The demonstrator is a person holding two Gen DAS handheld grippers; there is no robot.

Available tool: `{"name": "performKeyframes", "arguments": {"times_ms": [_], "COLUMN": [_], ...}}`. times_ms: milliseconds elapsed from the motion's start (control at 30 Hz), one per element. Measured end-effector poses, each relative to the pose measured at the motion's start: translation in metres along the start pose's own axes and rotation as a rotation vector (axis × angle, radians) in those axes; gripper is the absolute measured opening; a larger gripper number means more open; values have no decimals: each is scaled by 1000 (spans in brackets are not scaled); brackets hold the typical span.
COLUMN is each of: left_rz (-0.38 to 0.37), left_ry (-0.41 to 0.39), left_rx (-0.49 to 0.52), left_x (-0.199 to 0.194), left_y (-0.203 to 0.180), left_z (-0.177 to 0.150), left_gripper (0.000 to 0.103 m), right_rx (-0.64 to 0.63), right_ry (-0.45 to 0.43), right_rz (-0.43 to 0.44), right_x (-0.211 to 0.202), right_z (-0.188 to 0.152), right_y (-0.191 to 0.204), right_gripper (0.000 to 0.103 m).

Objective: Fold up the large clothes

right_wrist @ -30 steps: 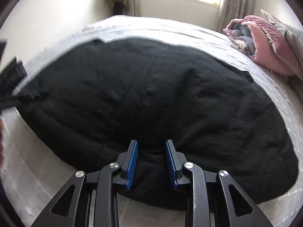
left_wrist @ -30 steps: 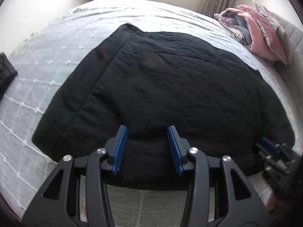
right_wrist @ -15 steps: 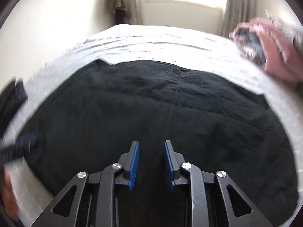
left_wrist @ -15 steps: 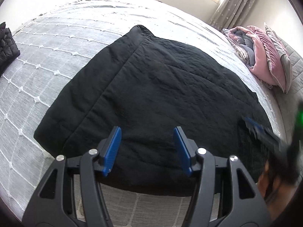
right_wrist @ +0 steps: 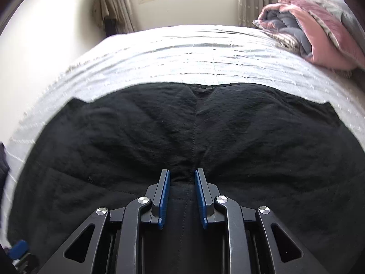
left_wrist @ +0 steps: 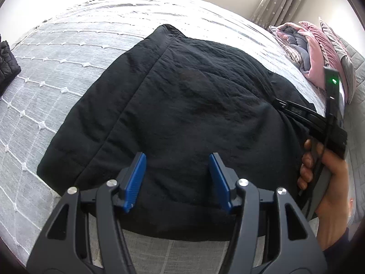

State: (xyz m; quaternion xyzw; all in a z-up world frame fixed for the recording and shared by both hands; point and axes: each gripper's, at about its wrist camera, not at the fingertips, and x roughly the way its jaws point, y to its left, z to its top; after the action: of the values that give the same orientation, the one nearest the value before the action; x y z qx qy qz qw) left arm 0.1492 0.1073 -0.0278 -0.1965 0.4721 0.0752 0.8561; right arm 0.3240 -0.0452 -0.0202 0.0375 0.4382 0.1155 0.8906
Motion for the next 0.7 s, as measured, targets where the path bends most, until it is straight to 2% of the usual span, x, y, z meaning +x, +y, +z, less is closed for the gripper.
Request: {"name": "performKeyframes", "arguments": {"times_ms": [67, 133, 233, 300, 333, 433, 500, 633, 700], "left_rz": [-21, -49, -2, -12, 4, 127, 180, 111, 117], "left_ry": [-3, -14, -43, -54, -54, -84, -109, -104, -100], "left_rx": [-13, -23, -60, -56, -36, 84, 134, 56, 43], "left_x": [-2, -2, 4, 12, 17, 34, 41, 38, 39], "left_y": [5, 10, 26, 33, 33, 33, 36, 59, 66], "left_z": [2, 8, 24, 34, 38, 46, 48, 52, 53], "left_gripper": [59, 59, 59, 59, 59, 59, 60, 60, 61], "right_rx": [48, 42, -30, -37, -10, 111, 159, 225, 275], "right_ry": [-21, -50, -37, -27, -18, -10, -8, -36, -47], "right_rz": [0, 3, -29, -48, -51, -115, -139, -143, -162], "right_x": [-18, -38, -55, -63, -66, -78, -85, -101, -105], "right_z": [-3, -12, -32, -47, -51, -57, -59, -70, -74], "right_y": [-13, -25, -49, -84, -104, -163, -194, -248, -270], "right_gripper": [25, 26, 28, 31, 31, 31, 31, 31, 31]}}
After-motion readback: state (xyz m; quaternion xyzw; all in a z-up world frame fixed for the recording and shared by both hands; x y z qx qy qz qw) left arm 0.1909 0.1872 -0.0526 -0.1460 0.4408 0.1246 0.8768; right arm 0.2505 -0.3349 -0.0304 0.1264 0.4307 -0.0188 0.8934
